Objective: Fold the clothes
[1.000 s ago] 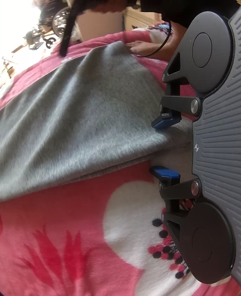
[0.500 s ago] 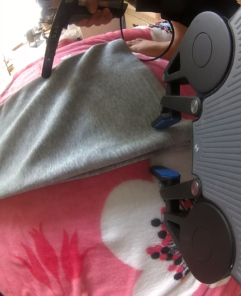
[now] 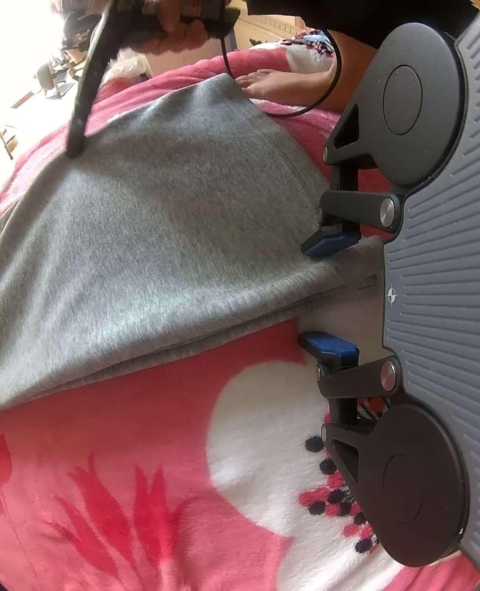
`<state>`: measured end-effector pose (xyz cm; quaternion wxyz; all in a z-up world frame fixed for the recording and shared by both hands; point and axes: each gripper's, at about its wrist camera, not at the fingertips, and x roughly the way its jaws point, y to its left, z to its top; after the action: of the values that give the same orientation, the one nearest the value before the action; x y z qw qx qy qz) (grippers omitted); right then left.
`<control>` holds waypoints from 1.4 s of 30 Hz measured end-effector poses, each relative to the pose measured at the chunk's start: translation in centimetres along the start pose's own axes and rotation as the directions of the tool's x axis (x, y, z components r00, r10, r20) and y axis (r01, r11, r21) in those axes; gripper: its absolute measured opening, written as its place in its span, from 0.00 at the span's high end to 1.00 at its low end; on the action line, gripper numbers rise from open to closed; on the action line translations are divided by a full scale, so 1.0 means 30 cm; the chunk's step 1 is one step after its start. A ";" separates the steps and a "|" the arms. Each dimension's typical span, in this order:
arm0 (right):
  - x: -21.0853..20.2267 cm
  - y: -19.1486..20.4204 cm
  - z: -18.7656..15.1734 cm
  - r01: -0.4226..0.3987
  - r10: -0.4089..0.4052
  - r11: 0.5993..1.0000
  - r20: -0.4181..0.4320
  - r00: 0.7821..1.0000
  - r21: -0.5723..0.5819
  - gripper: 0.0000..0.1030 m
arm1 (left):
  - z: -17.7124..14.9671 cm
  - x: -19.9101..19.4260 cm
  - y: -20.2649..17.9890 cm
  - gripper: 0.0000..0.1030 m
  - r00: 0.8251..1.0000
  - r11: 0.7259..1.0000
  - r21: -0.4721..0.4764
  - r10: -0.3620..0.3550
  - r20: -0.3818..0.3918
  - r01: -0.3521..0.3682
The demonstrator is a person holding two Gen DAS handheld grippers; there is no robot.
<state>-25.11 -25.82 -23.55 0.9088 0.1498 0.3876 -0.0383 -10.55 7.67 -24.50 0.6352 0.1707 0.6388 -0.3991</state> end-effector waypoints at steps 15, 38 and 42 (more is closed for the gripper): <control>-0.049 0.021 -0.082 -0.193 0.165 0.971 -0.184 0.969 -0.141 0.93 | -0.018 -0.005 -0.011 0.55 1.000 1.000 0.026 0.009 0.003 -0.010; 0.292 -0.034 0.275 -0.023 0.024 0.998 0.015 1.000 -0.060 0.93 | -0.012 0.008 0.002 0.52 1.000 0.997 0.076 0.023 0.003 -0.023; 0.287 -0.035 0.266 -0.003 0.006 0.998 0.050 0.999 -0.056 0.94 | -0.014 0.011 0.011 0.52 1.000 0.997 0.079 0.016 0.006 -0.016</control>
<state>-13.77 -28.84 -24.74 0.9220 0.1244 0.3654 -0.0291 -10.64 8.09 -24.95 0.6329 0.1999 0.6192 -0.4195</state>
